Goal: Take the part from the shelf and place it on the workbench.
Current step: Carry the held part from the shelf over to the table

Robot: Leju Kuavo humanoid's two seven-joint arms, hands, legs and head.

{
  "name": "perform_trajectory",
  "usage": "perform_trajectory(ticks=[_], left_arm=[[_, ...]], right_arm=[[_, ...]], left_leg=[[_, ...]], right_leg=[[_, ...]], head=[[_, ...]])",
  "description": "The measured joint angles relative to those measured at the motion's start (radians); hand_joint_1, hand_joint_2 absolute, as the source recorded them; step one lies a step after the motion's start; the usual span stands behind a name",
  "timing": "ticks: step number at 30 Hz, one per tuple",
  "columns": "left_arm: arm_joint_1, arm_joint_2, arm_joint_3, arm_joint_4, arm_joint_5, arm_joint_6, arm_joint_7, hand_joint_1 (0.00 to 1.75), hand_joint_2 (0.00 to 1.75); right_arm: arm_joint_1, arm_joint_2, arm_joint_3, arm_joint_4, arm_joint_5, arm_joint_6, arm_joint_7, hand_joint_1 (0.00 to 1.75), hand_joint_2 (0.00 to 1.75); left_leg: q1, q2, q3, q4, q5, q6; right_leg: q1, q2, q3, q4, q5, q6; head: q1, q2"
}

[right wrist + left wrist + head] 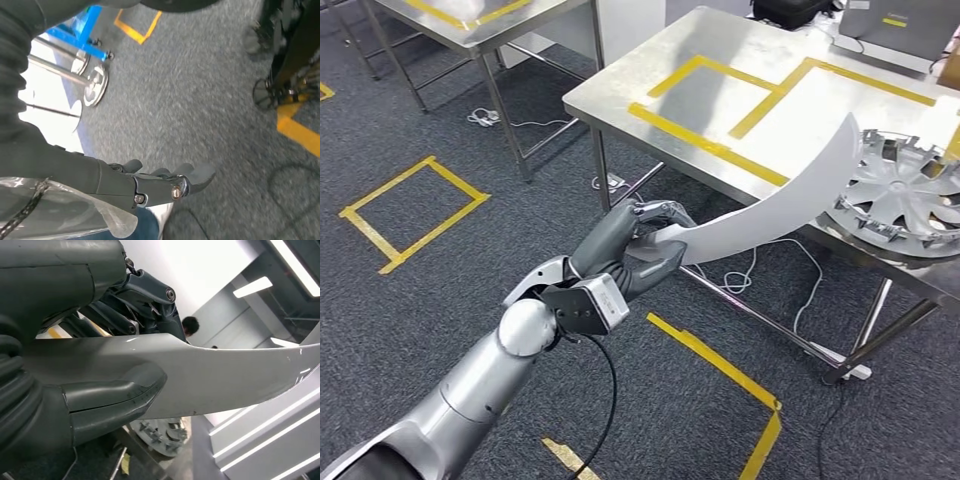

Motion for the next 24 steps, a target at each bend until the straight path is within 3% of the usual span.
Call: perform_trajectory(ticks=[2,4,6,8,10,11,12,14,16,19,21,24], left_arm=[[-0.01,-0.005,-0.003,0.004,-0.001,0.002,0.003,1.75,1.75],[-0.014,-0.012,-0.006,0.008,-0.003,0.002,0.006,1.75,1.75],[-0.021,-0.022,-0.007,0.012,-0.006,0.006,0.008,1.75,1.75],[-0.026,-0.027,-0.008,0.018,-0.01,0.012,0.012,1.75,1.75],[-0.026,-0.027,-0.009,0.027,-0.014,0.016,0.014,1.75,1.75],[-0.026,-0.028,-0.011,0.031,-0.015,0.018,0.015,1.75,1.75],[-0.026,-0.028,-0.012,0.034,-0.016,0.018,0.016,1.75,1.75],[-0.029,-0.028,-0.014,0.038,-0.019,0.021,0.016,1.75,1.75],[-0.034,-0.028,-0.014,0.041,-0.021,0.027,0.018,1.75,1.75],[-0.037,-0.029,-0.017,0.043,-0.024,0.035,0.02,1.75,1.75],[-0.039,-0.029,-0.018,0.043,-0.025,0.036,0.02,1.75,1.75],[-0.038,-0.025,-0.017,0.045,-0.025,0.036,0.021,1.75,1.75]], right_arm=[[-0.001,0.001,0.0,0.0,0.001,0.004,0.001,0.0,1.75],[0.003,0.001,0.0,0.001,0.003,0.012,0.006,0.0,1.75],[0.005,0.001,0.0,0.001,0.006,0.021,0.015,0.0,1.75],[0.002,0.001,0.0,0.002,0.009,0.029,0.021,0.0,1.75],[0.0,0.001,0.0,0.002,0.011,0.033,0.024,0.0,1.75],[0.0,0.001,-0.001,0.002,0.011,0.034,0.028,0.0,1.75],[0.001,0.001,-0.001,0.002,0.012,0.034,0.031,0.0,1.75],[0.002,0.001,-0.001,0.002,0.015,0.029,0.034,0.0,1.75],[0.001,0.001,-0.001,0.002,0.022,0.016,0.033,0.0,1.75],[0.005,0.002,-0.001,0.002,0.03,0.006,0.033,0.0,1.75],[0.005,0.003,-0.001,0.002,0.031,0.005,0.033,0.0,1.75],[0.0,0.003,-0.001,0.002,0.032,0.003,0.033,0.0,1.75]], left_leg=[[-0.001,-0.019,0.015,-0.046,0.004,0.003],[-0.002,-0.003,0.014,-0.056,0.009,0.009],[0.002,0.017,0.014,-0.066,0.018,0.02],[0.0,0.04,0.012,-0.07,0.021,0.026],[-0.005,0.065,0.009,-0.069,0.021,0.028],[-0.007,0.077,0.009,-0.069,0.021,0.028],[-0.008,0.087,0.009,-0.069,0.02,0.028],[-0.01,0.102,0.009,-0.067,0.018,0.025],[-0.016,0.112,0.006,-0.061,0.016,0.018],[-0.018,0.121,0.003,-0.057,0.015,0.006],[-0.014,0.1,-0.007,-0.027,-0.009,-0.005],[-0.006,0.058,-0.081,0.151,-0.1,-0.021]], right_leg=[[-0.003,0.018,-0.012,-0.001,0.008,0.013],[-0.007,0.026,-0.023,-0.004,0.014,0.027],[-0.003,-0.009,-0.046,0.028,-0.01,0.034],[0.001,-0.056,-0.099,0.141,-0.07,0.036],[0.001,-0.072,-0.149,0.256,-0.111,0.038],[0.001,-0.075,-0.153,0.27,-0.108,0.039],[0.001,-0.078,-0.135,0.243,-0.088,0.038],[0.003,-0.098,-0.06,0.114,-0.034,0.035],[0.008,-0.114,-0.002,0.014,-0.011,0.026],[0.011,-0.11,0.006,-0.005,-0.01,0.01],[0.007,-0.105,0.007,-0.007,-0.006,-0.001],[0.004,-0.094,0.006,-0.009,-0.003,-0.012]], head=[[-0.001,0.0],[-0.002,0.0],[0.003,0.0],[0.007,0.0],[0.007,0.0],[0.007,0.0],[0.007,0.0],[0.008,0.0],[0.007,0.0],[0.007,0.0],[0.005,0.0],[0.002,0.0]])
